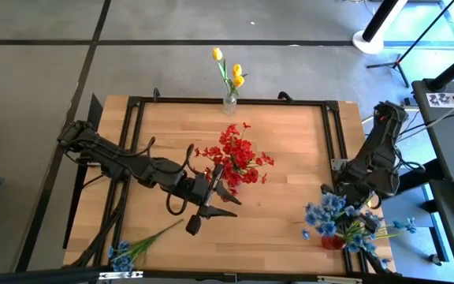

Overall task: Sort flowers into vase by color
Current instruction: Put the top blue flowers into the red vase

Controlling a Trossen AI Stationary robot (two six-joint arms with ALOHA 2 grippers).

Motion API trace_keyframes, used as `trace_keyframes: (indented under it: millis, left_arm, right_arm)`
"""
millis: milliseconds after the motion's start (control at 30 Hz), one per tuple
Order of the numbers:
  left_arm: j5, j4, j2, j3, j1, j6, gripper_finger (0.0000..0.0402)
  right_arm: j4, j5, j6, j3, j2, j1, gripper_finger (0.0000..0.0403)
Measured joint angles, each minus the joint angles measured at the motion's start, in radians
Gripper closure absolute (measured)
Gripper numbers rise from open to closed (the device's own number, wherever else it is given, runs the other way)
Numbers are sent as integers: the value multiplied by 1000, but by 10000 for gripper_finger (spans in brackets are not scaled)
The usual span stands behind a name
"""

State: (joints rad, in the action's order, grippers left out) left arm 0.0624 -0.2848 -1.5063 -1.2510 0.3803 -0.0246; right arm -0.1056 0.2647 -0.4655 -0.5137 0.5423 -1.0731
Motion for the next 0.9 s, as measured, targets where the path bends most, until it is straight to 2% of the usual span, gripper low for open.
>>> trace_keyframes:
  millis: [133,367,633,900]
  left_arm:
    - [-1,0,0,0,-10,0,263]
    - [-1,0,0,0,-31,-17,263]
    - [-1,2,0,0,-41,0,263]
    - [-1,25,0,0,-40,1,263]
  right_arm:
    - [10,102,2,0,39,-66,391]
    - [140,156,30,0,71,-144,391]
    - [147,274,70,10,76,-209,391]
    - [191,287,53,77,77,-237,391]
